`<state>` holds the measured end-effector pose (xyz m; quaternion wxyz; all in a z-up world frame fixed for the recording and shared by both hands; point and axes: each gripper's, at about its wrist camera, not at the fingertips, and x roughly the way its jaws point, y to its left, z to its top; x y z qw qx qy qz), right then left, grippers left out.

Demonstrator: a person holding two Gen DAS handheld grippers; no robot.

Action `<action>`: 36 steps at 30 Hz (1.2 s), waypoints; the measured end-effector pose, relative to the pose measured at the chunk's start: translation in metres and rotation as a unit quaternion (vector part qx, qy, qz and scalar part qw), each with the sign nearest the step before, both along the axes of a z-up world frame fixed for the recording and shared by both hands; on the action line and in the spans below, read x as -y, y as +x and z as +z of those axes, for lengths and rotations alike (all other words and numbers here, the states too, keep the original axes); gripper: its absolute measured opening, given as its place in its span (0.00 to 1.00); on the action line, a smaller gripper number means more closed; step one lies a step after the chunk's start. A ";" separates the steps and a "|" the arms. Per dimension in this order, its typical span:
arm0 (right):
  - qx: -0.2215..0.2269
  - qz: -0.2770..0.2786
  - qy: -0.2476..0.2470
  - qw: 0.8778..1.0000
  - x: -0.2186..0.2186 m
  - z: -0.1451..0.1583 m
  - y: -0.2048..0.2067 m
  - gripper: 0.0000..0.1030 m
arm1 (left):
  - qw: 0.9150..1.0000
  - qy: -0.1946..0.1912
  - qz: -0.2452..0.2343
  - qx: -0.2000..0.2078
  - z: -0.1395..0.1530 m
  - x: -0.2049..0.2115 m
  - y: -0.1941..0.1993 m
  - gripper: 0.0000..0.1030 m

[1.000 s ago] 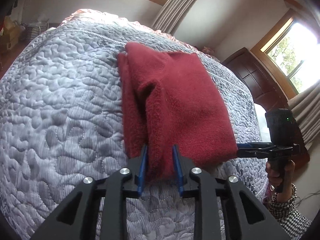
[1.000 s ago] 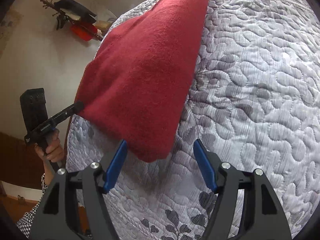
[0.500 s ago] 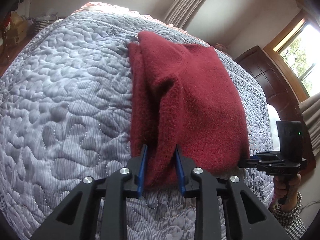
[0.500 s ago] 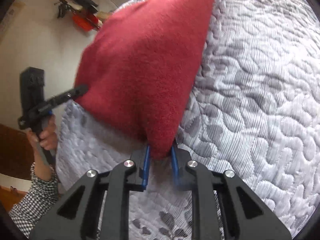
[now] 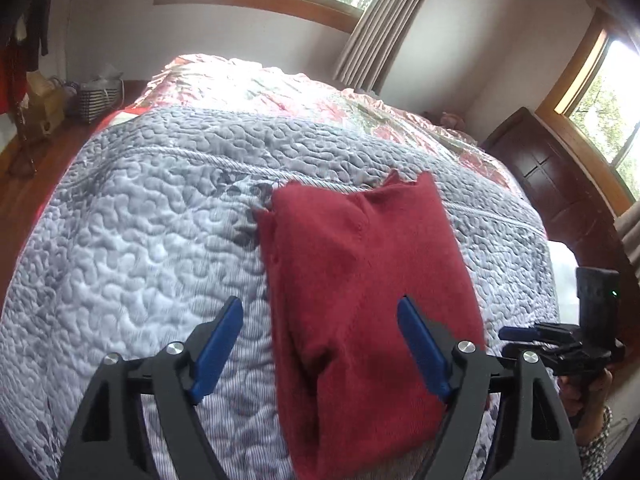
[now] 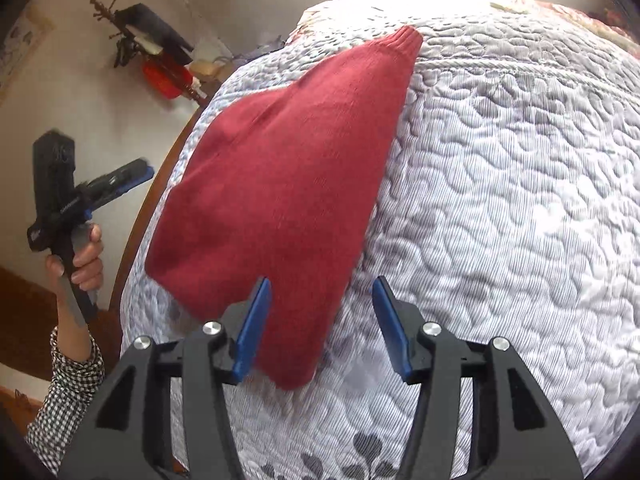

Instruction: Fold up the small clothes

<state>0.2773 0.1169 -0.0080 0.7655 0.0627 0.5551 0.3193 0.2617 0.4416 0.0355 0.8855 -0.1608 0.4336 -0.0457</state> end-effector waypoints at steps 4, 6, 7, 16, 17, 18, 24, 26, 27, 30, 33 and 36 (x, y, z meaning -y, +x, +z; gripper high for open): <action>-0.011 -0.013 0.012 1.000 0.002 -0.008 0.018 0.52 | 0.999 -0.007 0.004 -0.046 -0.027 -0.001 0.058 0.77; -0.017 -0.014 0.011 1.000 0.004 -0.016 0.023 0.52 | 0.996 -0.022 0.012 -0.082 -0.047 -0.004 0.075 0.77; -0.018 -0.013 0.008 1.000 0.003 -0.019 0.024 0.52 | 0.995 -0.034 0.015 -0.092 -0.053 -0.005 0.080 0.74; -0.009 -0.013 0.012 1.000 0.011 -0.026 0.031 0.55 | 0.992 -0.073 0.064 -0.085 -0.064 -0.039 0.065 0.20; -0.009 -0.011 0.013 1.000 0.010 -0.026 0.031 0.55 | 0.991 -0.084 0.064 -0.087 -0.069 -0.044 0.064 0.20; -0.009 -0.010 0.013 1.000 0.008 -0.025 0.031 0.55 | 0.990 -0.095 0.060 -0.084 -0.069 -0.046 0.061 0.22; -0.007 -0.006 0.020 1.000 -0.005 -0.014 0.031 0.55 | 0.993 -0.098 0.049 -0.051 -0.048 -0.049 0.033 0.77; -0.009 -0.006 0.025 1.000 -0.007 -0.012 0.033 0.56 | 0.991 -0.120 0.032 -0.056 -0.048 -0.047 0.026 0.79; -0.011 -0.006 0.028 1.000 -0.010 -0.011 0.036 0.59 | 0.989 -0.134 0.020 -0.063 -0.051 -0.043 0.024 0.83; -0.022 -0.002 0.040 0.999 -0.020 -0.012 0.044 0.62 | 0.985 -0.151 -0.021 -0.085 -0.062 -0.031 0.027 0.84; -0.033 0.005 0.049 0.998 -0.032 -0.016 0.051 0.65 | 0.980 -0.160 -0.053 -0.104 -0.076 -0.021 0.036 0.85; -0.046 0.007 0.057 0.997 -0.039 -0.023 0.056 0.66 | 0.968 -0.201 -0.083 -0.123 -0.093 -0.016 0.049 0.86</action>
